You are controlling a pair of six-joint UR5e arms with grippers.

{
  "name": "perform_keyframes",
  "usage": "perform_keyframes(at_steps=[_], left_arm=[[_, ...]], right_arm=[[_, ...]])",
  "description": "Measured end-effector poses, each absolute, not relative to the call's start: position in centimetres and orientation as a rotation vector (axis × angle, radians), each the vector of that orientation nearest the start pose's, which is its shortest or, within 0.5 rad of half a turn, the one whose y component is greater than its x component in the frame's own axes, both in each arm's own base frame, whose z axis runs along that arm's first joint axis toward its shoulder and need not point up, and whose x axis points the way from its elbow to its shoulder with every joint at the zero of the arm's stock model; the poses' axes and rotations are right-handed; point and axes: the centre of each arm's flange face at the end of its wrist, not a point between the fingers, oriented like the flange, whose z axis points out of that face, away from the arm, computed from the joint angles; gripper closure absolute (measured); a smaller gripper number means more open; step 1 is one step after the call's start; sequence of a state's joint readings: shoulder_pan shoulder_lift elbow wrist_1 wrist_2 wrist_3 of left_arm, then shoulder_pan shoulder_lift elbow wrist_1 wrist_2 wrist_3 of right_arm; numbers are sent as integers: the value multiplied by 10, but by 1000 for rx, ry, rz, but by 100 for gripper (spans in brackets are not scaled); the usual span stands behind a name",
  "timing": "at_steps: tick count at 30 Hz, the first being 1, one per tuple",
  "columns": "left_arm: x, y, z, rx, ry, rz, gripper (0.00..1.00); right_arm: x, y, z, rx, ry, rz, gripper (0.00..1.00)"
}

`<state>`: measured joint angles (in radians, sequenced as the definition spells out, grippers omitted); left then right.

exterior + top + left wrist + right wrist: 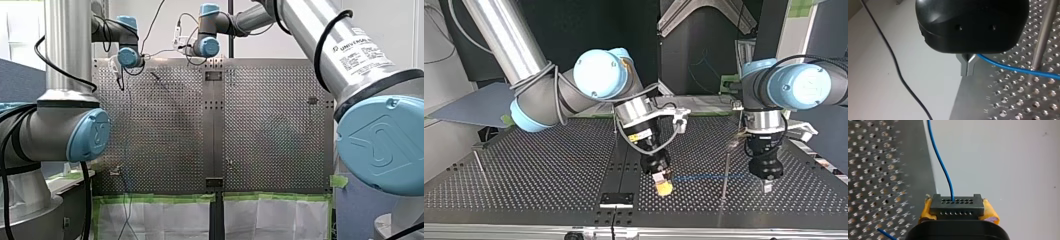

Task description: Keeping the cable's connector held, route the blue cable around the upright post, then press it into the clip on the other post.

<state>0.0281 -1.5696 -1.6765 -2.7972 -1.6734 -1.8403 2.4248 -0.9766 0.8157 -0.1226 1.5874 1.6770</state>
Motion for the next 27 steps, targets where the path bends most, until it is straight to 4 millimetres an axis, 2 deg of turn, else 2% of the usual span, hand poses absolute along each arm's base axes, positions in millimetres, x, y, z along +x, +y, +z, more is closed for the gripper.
perform_keyframes(at_steps=[5, 13, 18, 27], left_arm=[[519, -103, 470, -275, 1310, -146, 100], [530, -92, 456, -284, 1327, -143, 100], [535, -85, 453, -290, 1324, -159, 100], [546, -82, 436, -286, 1353, -164, 100]], right_arm=[[656, -398, 505, -2053, 920, -2859, 100], [668, -409, 469, -2119, 933, -2803, 100], [672, -415, 453, -2149, 939, -2781, 100], [673, -430, 429, -2190, 967, -2747, 100]])
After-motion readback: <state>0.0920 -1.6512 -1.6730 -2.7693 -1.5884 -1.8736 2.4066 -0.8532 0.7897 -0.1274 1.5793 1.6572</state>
